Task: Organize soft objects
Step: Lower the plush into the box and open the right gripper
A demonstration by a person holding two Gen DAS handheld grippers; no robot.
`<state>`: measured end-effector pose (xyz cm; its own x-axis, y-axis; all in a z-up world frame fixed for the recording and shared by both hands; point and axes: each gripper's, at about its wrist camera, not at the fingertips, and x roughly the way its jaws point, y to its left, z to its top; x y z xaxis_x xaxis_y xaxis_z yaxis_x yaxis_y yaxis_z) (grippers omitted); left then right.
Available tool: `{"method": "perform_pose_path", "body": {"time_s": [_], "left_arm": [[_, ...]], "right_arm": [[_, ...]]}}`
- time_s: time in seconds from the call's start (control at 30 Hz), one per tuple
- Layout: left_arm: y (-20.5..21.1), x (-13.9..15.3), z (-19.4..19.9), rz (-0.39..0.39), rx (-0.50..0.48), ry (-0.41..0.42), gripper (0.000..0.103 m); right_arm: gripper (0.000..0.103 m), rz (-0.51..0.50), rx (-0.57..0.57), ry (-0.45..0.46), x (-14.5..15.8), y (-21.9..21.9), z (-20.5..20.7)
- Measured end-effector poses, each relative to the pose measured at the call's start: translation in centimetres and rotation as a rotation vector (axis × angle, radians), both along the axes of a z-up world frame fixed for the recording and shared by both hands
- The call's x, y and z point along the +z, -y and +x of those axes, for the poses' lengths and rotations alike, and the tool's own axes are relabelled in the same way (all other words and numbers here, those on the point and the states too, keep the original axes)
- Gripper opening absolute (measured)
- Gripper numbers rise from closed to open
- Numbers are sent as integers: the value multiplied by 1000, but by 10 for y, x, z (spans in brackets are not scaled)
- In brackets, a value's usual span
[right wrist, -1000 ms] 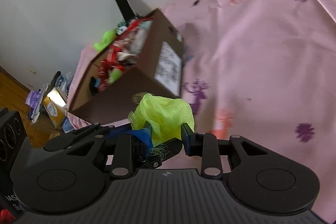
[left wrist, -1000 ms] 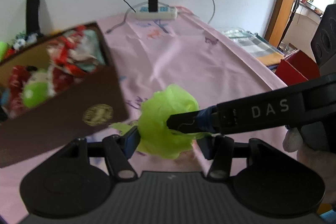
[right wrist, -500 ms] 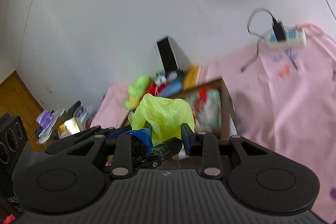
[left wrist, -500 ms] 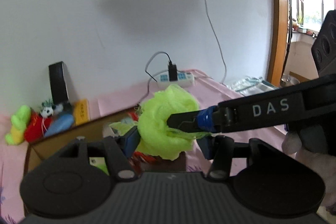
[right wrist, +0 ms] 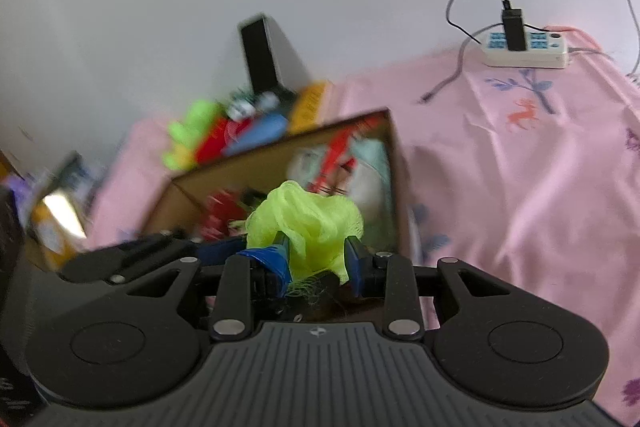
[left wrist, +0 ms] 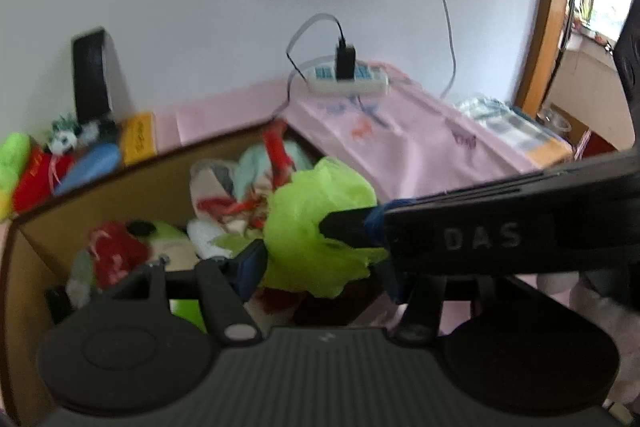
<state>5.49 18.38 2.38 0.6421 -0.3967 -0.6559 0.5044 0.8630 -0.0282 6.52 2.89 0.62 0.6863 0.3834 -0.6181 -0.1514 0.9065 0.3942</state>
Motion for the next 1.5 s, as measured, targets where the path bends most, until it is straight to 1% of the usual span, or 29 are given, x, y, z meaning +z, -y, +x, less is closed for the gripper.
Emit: {"method": "perform_pose_path", "body": {"time_s": [0.07,0.17,0.27,0.37,0.47,0.57,0.67,0.77,0.83,0.93,1.0,1.07,1.13,1.2,1.27,1.33,1.4,1.5], "left_arm": [[-2,-5,3,4,-17,0,58],[-7,-10,11,-35,-34,-33,58],[-10,-13,16,-66,-60,-50,56],[-11,-14,13,-68,-77,-33,57],[-18,-10,10,-71,-74,-19,66],[-27,-5,2,-77,-75,-6,68],[-36,-1,-5,-86,-59,3,68],[-42,6,-11,-98,-48,39,68],[-40,10,-15,-97,-67,71,68],[-31,13,-20,-89,-123,99,68],[-22,13,-23,-72,-157,115,64],[-15,12,-24,-65,-182,121,62],[-11,9,-23,-69,-197,107,62],[-9,3,-18,-62,-190,73,61],[-10,-4,-12,-58,-180,34,60],[-11,-9,-8,-65,-175,7,60],[-12,-11,-6,-72,-172,-7,60],[-11,-16,0,-68,-160,-37,61]], "right_arm": [[13,-27,3,0,-1,-4,2],[13,-93,-8,-48,-5,-8,13],[13,-105,-34,-79,-9,-6,16],[14,-79,-38,-93,-8,-1,16],[14,-50,-48,-90,-3,3,14],[14,-26,-48,-90,1,8,11],[14,-27,-37,-83,4,9,6],[15,-36,-36,-67,8,10,2],[15,-36,-58,-53,11,13,0],[15,-7,-79,-46,14,21,-2],[15,13,-99,-36,17,26,-2],[15,25,-110,-35,19,29,-1],[15,59,-138,-3,23,32,-3],[15,106,-125,24,26,32,-3],[15,129,-96,40,28,27,0],[15,131,-63,32,26,18,5],[15,133,-38,4,20,9,11],[15,108,-19,-18,11,0,17]]}}
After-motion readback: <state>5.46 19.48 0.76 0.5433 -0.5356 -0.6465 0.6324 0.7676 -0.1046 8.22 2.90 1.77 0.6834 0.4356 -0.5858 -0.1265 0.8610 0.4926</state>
